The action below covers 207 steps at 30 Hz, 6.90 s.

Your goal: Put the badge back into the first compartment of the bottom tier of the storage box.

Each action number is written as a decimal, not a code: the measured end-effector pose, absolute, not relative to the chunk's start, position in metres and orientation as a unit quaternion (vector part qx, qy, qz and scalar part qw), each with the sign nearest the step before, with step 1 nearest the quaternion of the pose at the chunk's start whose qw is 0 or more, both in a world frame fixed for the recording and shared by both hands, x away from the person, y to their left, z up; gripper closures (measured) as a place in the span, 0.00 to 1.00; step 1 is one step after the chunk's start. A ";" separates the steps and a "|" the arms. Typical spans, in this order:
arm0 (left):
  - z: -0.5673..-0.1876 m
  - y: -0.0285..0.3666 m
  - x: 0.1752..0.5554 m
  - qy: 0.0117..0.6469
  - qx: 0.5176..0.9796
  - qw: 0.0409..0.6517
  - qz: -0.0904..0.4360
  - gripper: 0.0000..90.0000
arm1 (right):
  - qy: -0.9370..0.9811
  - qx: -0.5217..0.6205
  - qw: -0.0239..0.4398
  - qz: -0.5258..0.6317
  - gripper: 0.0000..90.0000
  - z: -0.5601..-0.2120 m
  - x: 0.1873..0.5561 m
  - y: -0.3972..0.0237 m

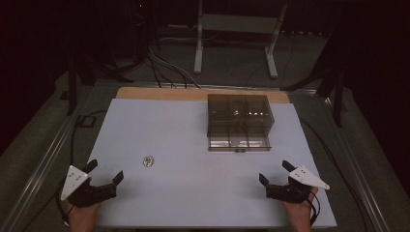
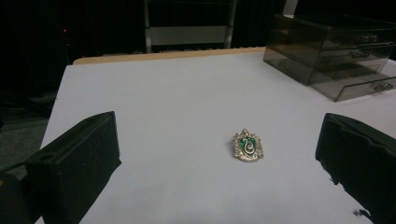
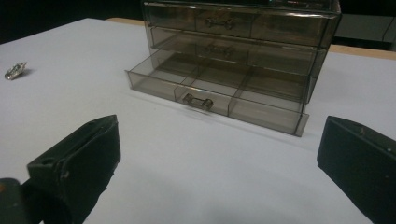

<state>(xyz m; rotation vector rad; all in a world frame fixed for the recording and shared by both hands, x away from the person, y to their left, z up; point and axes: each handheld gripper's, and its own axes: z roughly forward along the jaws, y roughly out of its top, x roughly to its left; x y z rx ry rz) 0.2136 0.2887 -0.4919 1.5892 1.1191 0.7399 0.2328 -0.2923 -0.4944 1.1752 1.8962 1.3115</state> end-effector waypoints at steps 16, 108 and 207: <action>-0.483 0.285 0.217 0.472 0.661 0.499 0.301 0.01 | 0.701 0.438 0.275 0.490 0.00 -0.494 0.230 -0.290; -0.497 0.236 0.298 0.482 0.698 0.465 0.254 0.01 | 0.692 0.452 0.270 0.495 0.00 -0.496 0.230 -0.292; -0.515 0.213 0.303 0.457 0.778 0.406 0.142 0.98 | 0.700 0.449 0.266 0.488 0.00 -0.497 0.232 -0.290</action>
